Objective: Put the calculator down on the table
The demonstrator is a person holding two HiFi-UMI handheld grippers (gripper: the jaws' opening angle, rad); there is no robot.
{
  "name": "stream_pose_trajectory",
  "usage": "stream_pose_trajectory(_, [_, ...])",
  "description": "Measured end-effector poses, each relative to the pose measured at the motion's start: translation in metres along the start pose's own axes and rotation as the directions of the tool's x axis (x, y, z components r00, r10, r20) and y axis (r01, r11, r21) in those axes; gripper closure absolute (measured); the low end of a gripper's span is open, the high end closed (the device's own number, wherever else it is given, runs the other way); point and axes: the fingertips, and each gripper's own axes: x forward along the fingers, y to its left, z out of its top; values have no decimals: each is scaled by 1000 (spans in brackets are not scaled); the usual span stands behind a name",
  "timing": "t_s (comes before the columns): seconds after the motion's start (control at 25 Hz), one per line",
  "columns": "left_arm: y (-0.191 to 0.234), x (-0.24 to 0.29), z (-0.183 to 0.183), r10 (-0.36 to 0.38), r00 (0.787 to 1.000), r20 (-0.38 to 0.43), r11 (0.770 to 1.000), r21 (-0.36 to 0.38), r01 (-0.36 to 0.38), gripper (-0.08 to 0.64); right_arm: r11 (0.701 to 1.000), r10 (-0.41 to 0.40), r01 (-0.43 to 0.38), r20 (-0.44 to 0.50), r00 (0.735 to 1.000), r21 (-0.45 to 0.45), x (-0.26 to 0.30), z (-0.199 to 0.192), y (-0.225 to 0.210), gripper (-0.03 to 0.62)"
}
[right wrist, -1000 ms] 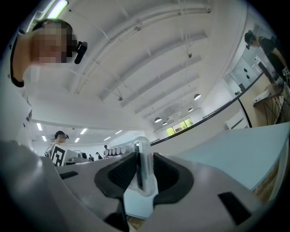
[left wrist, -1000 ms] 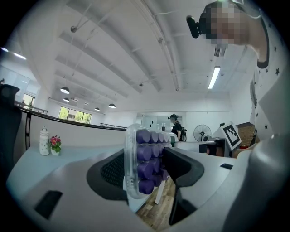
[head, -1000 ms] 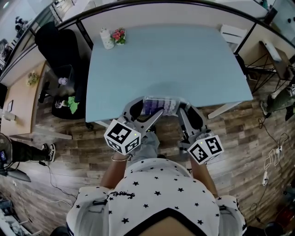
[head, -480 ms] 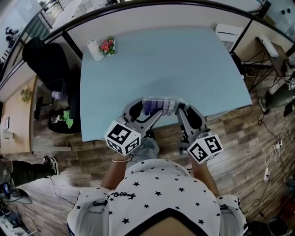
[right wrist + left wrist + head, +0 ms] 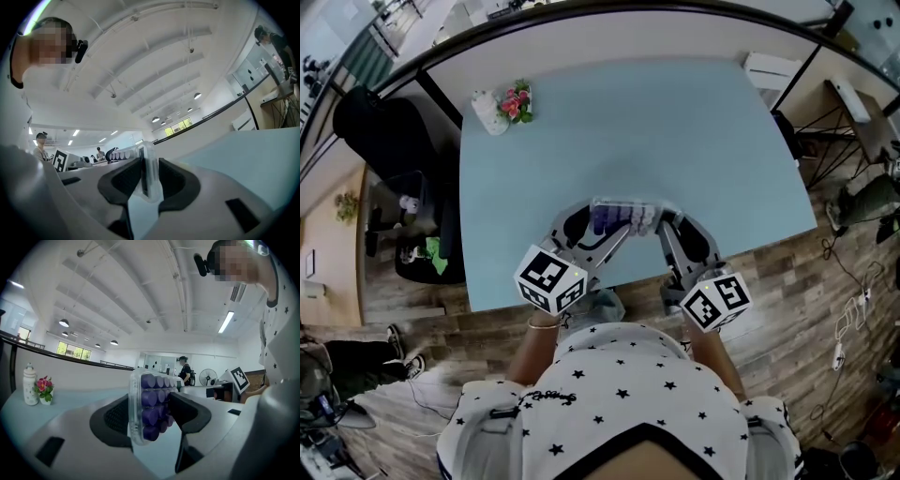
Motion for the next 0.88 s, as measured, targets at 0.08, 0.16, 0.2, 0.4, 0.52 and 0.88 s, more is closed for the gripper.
stream_pose_trajectory(0.08, [11, 5, 0, -1, 1000, -3, 1000, -6, 1, 295, 1000, -6, 6, -7, 1000, -1, 11, -1, -4, 494])
stream_pose_trajectory(0.16, [22, 9, -2, -2, 1000, -9, 1000, -15, 2, 295, 1000, -8, 8, -15, 1000, -4, 22, -2, -7, 494])
stream_pose_trajectory(0.2, [27, 11, -4, -2, 1000, -13, 1000, -21, 2, 295, 1000, -11, 11, -21, 1000, -4, 27, -4, -9, 494])
stream_pose_trajectory(0.4, [55, 18, -14, 2, 999, -32, 999, -48, -4, 295, 1000, -26, 26, -58, 998, 2, 54, -17, -16, 494])
stream_pose_trajectory(0.52, [70, 21, -19, 4, 999, -42, 998, -67, -7, 295, 999, -37, 38, -79, 996, 5, 68, -24, -20, 494])
stream_pose_trajectory(0.88, [108, 28, -41, -3, 997, -72, 994, -109, -5, 295, 998, -66, 68, -145, 987, 15, 102, -49, -32, 494])
